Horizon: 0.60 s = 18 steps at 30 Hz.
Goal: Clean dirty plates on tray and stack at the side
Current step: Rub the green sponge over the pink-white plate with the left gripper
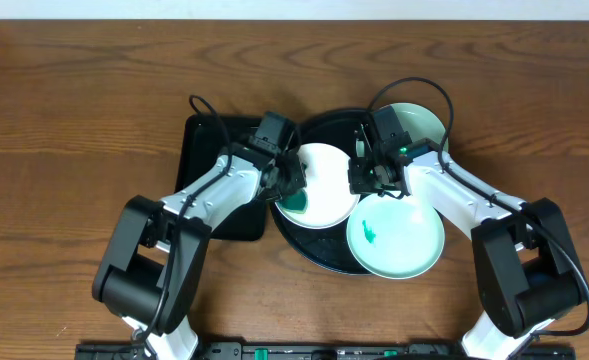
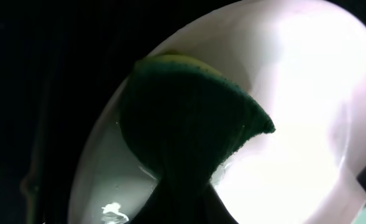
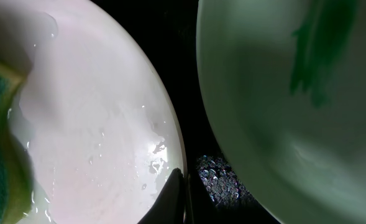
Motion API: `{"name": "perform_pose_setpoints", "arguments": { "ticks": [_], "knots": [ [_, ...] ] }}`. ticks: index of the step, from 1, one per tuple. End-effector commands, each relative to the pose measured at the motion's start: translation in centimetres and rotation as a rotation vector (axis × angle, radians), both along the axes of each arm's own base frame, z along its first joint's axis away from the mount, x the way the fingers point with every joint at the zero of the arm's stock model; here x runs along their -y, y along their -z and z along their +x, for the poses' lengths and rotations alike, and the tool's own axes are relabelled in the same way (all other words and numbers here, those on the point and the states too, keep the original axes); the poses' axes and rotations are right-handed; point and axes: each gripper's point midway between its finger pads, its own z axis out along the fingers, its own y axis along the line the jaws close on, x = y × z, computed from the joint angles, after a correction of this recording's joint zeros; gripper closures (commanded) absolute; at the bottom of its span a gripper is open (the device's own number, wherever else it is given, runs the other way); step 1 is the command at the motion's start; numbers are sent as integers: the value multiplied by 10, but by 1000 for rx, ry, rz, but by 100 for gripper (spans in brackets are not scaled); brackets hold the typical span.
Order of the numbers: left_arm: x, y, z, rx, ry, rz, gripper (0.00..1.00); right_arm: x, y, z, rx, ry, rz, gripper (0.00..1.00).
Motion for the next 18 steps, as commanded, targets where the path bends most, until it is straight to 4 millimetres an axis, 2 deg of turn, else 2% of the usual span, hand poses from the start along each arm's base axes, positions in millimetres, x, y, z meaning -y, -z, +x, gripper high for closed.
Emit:
{"name": "perform_pose_setpoints", "arguments": {
  "ticks": [1, 6, 9, 14, 18],
  "knots": [
    [23, 22, -23, -117, 55, -117, 92, -10, 3, -5, -20, -13, 24, 99],
    [33, 13, -20, -106, 73, -172, 93, -10, 3, -5, -20, -13, 24, 99],
    [37, 0, -15, -82, 80, -195, 93, -10, 3, -5, -20, -13, 24, 99],
    [43, -49, -4, 33, 97, -248, 93, -10, 3, -5, -20, -13, 25, 99],
    [42, -79, 0, 121, 114, -262, 93, -10, 3, -5, -20, -13, 24, 99]
  ]
}}
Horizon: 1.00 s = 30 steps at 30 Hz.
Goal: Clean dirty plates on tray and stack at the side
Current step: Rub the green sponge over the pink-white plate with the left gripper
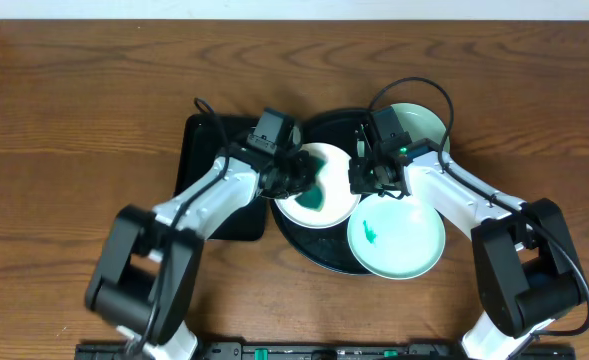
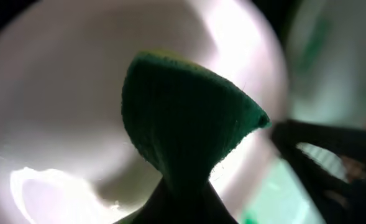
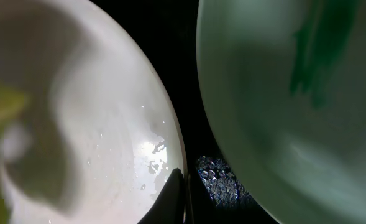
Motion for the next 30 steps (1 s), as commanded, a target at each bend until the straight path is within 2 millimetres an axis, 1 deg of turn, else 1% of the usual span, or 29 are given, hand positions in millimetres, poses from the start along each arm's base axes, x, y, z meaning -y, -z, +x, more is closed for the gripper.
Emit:
{"name": "perform_pose_setpoints", "arguments": {
  "ticks": [1, 3, 8, 11, 14, 18, 22, 30],
  "knots": [
    [8, -47, 4, 104, 23, -66, 92, -11, 3, -6, -23, -16, 34, 99],
    [-1, -42, 6, 108, -5, -14, 92, -11, 3, -6, -23, -16, 34, 99],
    [-34, -13, 1, 75, -77, 180, 93, -11, 3, -6, -23, -16, 34, 99],
    [-45, 4, -2, 53, -91, 242, 92, -11, 3, -6, -23, -16, 34, 99],
    [-52, 16, -1, 42, -104, 290, 92, -11, 3, -6, -23, -16, 34, 99],
    [-51, 30, 0, 25, -101, 300, 92, -11, 3, -6, -23, -16, 34, 99],
    [-47, 40, -4, -10, -86, 288, 92, -11, 3, -6, -23, -16, 34, 99],
    [-30, 47, -18, -85, -35, 201, 92, -11, 3, -6, -23, -16, 34, 99]
  ]
}}
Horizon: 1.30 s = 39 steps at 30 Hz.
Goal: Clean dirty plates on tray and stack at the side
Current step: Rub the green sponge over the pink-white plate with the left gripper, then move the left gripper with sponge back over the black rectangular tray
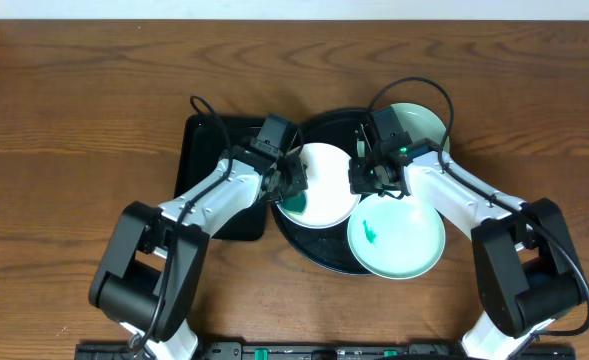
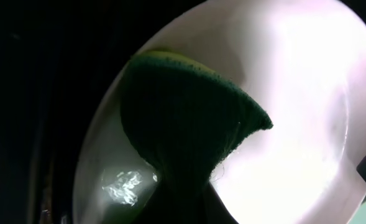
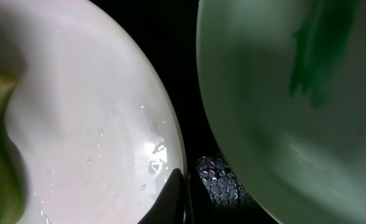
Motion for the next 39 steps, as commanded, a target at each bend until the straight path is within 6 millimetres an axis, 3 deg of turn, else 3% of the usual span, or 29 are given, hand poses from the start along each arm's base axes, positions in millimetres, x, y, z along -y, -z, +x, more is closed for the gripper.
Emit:
{"name": "perform_pose_setpoints", "arguments": {
  "ticks": [1, 12, 17, 22, 26, 33, 39],
  "knots": [
    [6, 17, -18, -88, 32, -29, 92, -11, 3, -6, -23, -16, 34, 99],
    [35, 15, -29, -82, 107, -71, 92, -11, 3, -6, -23, -16, 34, 99],
    [67, -1, -30, -68, 177, -231, 92, -11, 3, -6, -22, -16, 34, 99],
    [85, -18, -23, -30, 221, -340, 92, -11, 3, -6, -22, -16, 34, 99],
    [80, -28, -11, -1, 200, -349, 92, -11, 3, -6, -22, -16, 34, 99],
    [47, -51, 9, 43, 118, -357, 92, -11, 3, -6, -22, -16, 34, 99],
    [23, -87, 18, 134, 108, -360, 92, -11, 3, -6, -23, -16, 34, 99]
  ]
}}
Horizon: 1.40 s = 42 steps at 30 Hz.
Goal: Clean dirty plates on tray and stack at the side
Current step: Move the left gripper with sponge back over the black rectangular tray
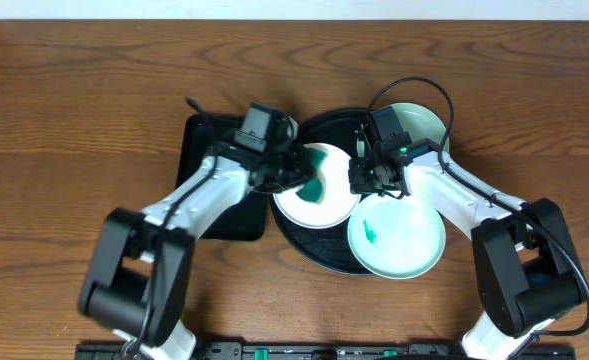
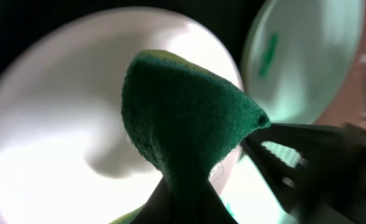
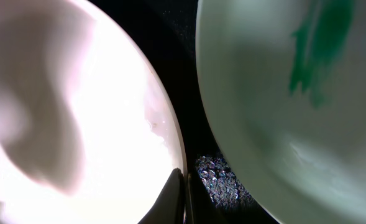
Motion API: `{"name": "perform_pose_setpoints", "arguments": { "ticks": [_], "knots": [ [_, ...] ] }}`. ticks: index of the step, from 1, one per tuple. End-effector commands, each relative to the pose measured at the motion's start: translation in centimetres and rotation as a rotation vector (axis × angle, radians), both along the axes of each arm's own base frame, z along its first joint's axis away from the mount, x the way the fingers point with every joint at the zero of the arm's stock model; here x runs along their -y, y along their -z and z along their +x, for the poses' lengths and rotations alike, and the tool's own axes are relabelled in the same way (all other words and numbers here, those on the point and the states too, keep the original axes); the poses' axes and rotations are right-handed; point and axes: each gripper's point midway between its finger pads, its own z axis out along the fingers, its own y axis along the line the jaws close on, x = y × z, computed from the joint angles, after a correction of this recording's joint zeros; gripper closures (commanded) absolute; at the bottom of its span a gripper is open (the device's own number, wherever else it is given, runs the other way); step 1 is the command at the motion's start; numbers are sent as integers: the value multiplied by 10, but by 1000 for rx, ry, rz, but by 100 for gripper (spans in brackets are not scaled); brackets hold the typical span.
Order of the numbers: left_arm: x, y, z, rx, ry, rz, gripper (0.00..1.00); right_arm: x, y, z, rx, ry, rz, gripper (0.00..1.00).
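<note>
A white plate (image 1: 326, 205) lies on the round black tray (image 1: 319, 255). My left gripper (image 1: 296, 180) is shut on a green sponge (image 1: 318, 185), which is pressed onto the middle of that plate. In the left wrist view the sponge (image 2: 183, 121) fills the centre over the white plate (image 2: 52, 137). My right gripper (image 1: 359, 182) is shut on the white plate's right rim, its fingertips (image 3: 178, 186) pinching the edge of the white plate (image 3: 89, 81). A mint plate (image 1: 399, 240) with a green smear (image 3: 310, 53) overlaps the tray at front right.
A second mint plate (image 1: 419, 120) sits at the back right, partly under my right arm. A black rectangular tray (image 1: 209, 175) lies left of the round one, under my left arm. Bare wooden table (image 1: 74, 120) surrounds both.
My left gripper has moved the sponge from the white plate's left edge toward its middle. My right gripper still pinches the plate's right rim in the same place.
The sponge was at the white plate's lower left edge, then at its middle, then back at the left edge, and now at the middle again. All the while my right gripper held the plate's rim and both mint plates stayed put.
</note>
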Motion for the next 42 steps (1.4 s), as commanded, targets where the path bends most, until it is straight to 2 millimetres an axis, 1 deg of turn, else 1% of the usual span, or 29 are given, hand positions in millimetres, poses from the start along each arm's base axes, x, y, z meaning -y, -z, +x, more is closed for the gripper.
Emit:
{"name": "perform_pose_setpoints", "arguments": {
  "ticks": [1, 3, 5, 8, 9, 11, 12, 14, 17, 19, 21, 27, 34, 42],
  "knots": [
    [-12, -46, 9, 114, -1, -40, 92, -11, 3, -6, -23, -16, 34, 99],
    [-23, -61, 11, 140, -27, -46, 92, -11, 3, -6, -24, -16, 34, 94],
    [-36, -74, 12, 170, -43, -39, 92, -11, 3, -6, -24, -16, 34, 85],
    [-63, -84, 12, 208, -58, -3, 92, -11, 3, -6, -24, -16, 34, 82],
    [-73, -84, 13, 211, -72, 24, 92, -11, 3, -6, -24, -16, 34, 82],
    [-105, -76, 10, 183, -138, 115, 92, -11, 3, -6, -24, -16, 34, 82],
    [-123, -71, 7, 157, -176, 165, 92, -12, 3, -6, -24, -17, 34, 81],
    [-151, -61, 0, 107, -226, 243, 92, -12, 3, -7, -25, -19, 33, 80],
    [-188, -48, -12, 26, -306, 346, 92, -11, 4, -6, -17, -17, 15, 79],
    [-209, -43, -18, -6, -352, 409, 92, -7, 5, -5, -11, -10, -8, 79],
    [-222, -38, -21, -22, -384, 450, 92, -3, 6, -4, -5, -3, -30, 79],
    [-224, -32, -23, -32, -388, 456, 92, -1, 9, -7, -11, 6, -40, 78],
    [-229, -34, -14, 6, -404, 472, 92, -1, 10, -7, -8, 8, -37, 83],
    [-229, -37, -6, 49, -392, 475, 92, -1, 10, -7, -8, 8, -37, 84]
  ]
}}
